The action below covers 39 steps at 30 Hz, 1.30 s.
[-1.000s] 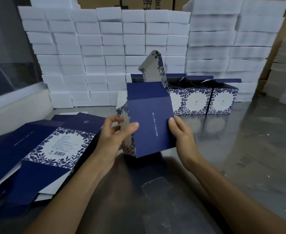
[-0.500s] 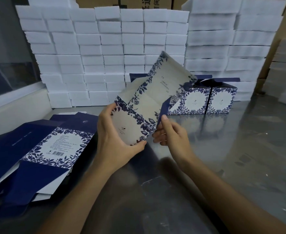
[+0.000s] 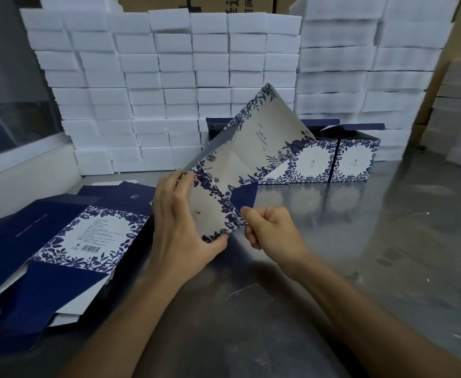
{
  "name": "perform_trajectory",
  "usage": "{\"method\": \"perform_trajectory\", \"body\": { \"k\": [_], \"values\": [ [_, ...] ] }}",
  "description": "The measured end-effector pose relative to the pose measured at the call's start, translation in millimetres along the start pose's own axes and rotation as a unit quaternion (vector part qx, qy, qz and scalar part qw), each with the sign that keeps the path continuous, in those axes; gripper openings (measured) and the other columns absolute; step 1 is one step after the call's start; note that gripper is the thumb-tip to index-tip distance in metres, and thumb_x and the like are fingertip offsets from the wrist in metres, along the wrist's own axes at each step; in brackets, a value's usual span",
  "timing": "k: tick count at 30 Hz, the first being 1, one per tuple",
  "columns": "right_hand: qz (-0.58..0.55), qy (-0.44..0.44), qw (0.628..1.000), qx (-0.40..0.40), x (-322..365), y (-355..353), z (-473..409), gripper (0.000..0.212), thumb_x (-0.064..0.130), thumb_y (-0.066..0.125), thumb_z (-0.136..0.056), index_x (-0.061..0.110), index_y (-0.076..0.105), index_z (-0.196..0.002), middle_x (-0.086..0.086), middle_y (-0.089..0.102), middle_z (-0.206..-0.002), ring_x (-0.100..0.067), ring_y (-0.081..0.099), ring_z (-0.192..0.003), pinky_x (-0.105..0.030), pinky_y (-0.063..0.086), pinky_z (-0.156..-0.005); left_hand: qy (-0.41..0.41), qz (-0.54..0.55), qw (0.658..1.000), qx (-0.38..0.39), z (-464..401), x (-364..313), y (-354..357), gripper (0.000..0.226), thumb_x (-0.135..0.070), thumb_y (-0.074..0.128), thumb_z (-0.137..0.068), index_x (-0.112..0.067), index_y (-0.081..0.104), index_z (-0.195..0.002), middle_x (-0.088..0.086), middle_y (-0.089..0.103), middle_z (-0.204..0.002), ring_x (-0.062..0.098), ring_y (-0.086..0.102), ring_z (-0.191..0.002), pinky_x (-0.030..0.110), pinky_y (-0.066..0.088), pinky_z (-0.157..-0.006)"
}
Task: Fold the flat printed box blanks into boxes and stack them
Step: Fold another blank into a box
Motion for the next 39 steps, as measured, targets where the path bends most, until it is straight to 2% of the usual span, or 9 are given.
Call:
{"method": "perform_trajectory", "body": {
  "k": [5,10,16,19,24,30,33,37,39],
  "values": [
    [-0.025,-0.001,1.000,0.004,-2.9,2.3,0.5,0.063,0.022,0.052,-0.102,0.019,0.051,-0.040,-0.004,0.046,-0.041,-0.012,0.037,-0.037,-0.019,0.036,-0.044,-0.028,-0.004,1.000,-0.006,2.1,-3.0,3.2,0.126,-0.032,0.092,-0.053,-0.014,0.013,-0.149,0.015,0.022,-0.151,0.038,0.021,-0.142,0.060,0.028,-0.112],
    [-0.076,0.041,0.995,-0.040,-10.3,-4.6,-3.4,0.066,0.040,0.048,-0.104,0.021,0.050,-0.041,0.000,0.045,-0.044,-0.011,0.038,-0.040,-0.020,0.035,-0.043,-0.018,0.018,1.000,0.000,2.9,-0.5,3.2,0.129,-0.031,0.091,-0.051,-0.018,0.010,-0.151,0.002,0.019,-0.150,0.029,0.021,-0.141,0.044,0.026,-0.114],
    [-0.095,0.062,0.991,-0.065,-11.4,-5.9,-4.4,0.058,0.013,0.048,-0.102,0.019,0.037,-0.045,0.003,0.032,-0.043,-0.012,0.024,-0.040,-0.019,0.024,-0.039,0.008,0.027,1.000,0.008,3.1,-0.9,6.2,0.125,-0.034,0.090,-0.052,-0.019,0.013,-0.149,0.002,0.020,-0.149,0.030,0.023,-0.140,0.035,0.023,-0.113],
    [-0.107,0.082,0.988,-0.075,-12.3,-7.4,-3.9,0.058,0.015,0.050,-0.101,0.020,0.037,-0.044,0.002,0.031,-0.044,-0.013,0.023,-0.042,-0.020,0.023,-0.041,0.013,0.033,0.999,0.008,3.2,0.9,5.8,0.124,-0.035,0.090,-0.053,-0.018,0.014,-0.149,0.003,0.021,-0.150,0.028,0.025,-0.140,0.031,0.023,-0.112],
    [-0.159,0.101,0.976,-0.107,-18.7,-11.9,-4.1,0.055,0.038,0.045,-0.106,0.020,0.034,-0.056,0.005,0.030,-0.047,-0.010,0.024,-0.040,-0.020,0.024,-0.040,0.018,0.050,0.999,0.009,3.2,-0.5,5.0,0.125,-0.038,0.090,-0.053,-0.018,0.014,-0.149,0.003,0.024,-0.149,0.028,0.029,-0.139,0.040,0.032,-0.109],
    [-0.141,0.093,0.976,-0.141,-21.7,-21.1,-6.2,0.049,0.013,0.042,-0.103,0.019,0.032,-0.055,0.003,0.029,-0.047,-0.011,0.020,-0.042,-0.021,0.018,-0.038,0.031,0.057,0.998,0.018,3.7,-2.3,5.0,0.125,-0.040,0.091,-0.054,-0.018,0.014,-0.149,0.001,0.023,-0.149,0.027,0.030,-0.139,0.049,0.036,-0.110],
    [-0.153,0.094,0.972,-0.150,-21.3,-21.9,-6.5,0.054,0.012,0.042,-0.101,0.022,0.030,-0.049,0.004,0.026,-0.046,-0.010,0.019,-0.039,-0.020,0.017,-0.037,0.034,0.061,0.997,0.024,4.2,-2.4,4.9,0.125,-0.041,0.091,-0.054,-0.018,0.014,-0.150,0.001,0.024,-0.149,0.025,0.029,-0.139,0.047,0.037,-0.110],
    [-0.162,0.097,0.968,-0.165,-22.5,-21.0,-6.2,0.053,0.031,0.045,-0.105,0.019,0.036,-0.054,0.004,0.034,-0.045,-0.011,0.025,-0.038,-0.022,0.024,-0.038,0.032,0.070,0.997,0.025,3.7,-2.8,4.8,0.124,-0.040,0.091,-0.054,-0.016,0.016,-0.150,0.003,0.026,-0.149,0.024,0.031,-0.139,0.049,0.038,-0.109],
    [-0.137,0.095,0.972,-0.168,-21.7,-22.6,-5.9,0.051,0.040,0.045,-0.105,0.014,0.045,-0.062,-0.001,0.049,-0.050,-0.012,0.041,-0.038,-0.022,0.034,-0.039,0.024,0.074,0.997,0.023,3.9,-2.8,5.7,0.125,-0.041,0.091,-0.054,-0.018,0.015,-0.150,0.001,0.026,-0.149,0.024,0.031,-0.139,0.050,0.038,-0.109]
  ]
}}
Point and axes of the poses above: each hand's wrist, its own z-axis away from the middle knuckle, its own y-axis out of the palm, x = y × z, the point moved 4 cm from there along -z, towards the middle knuckle
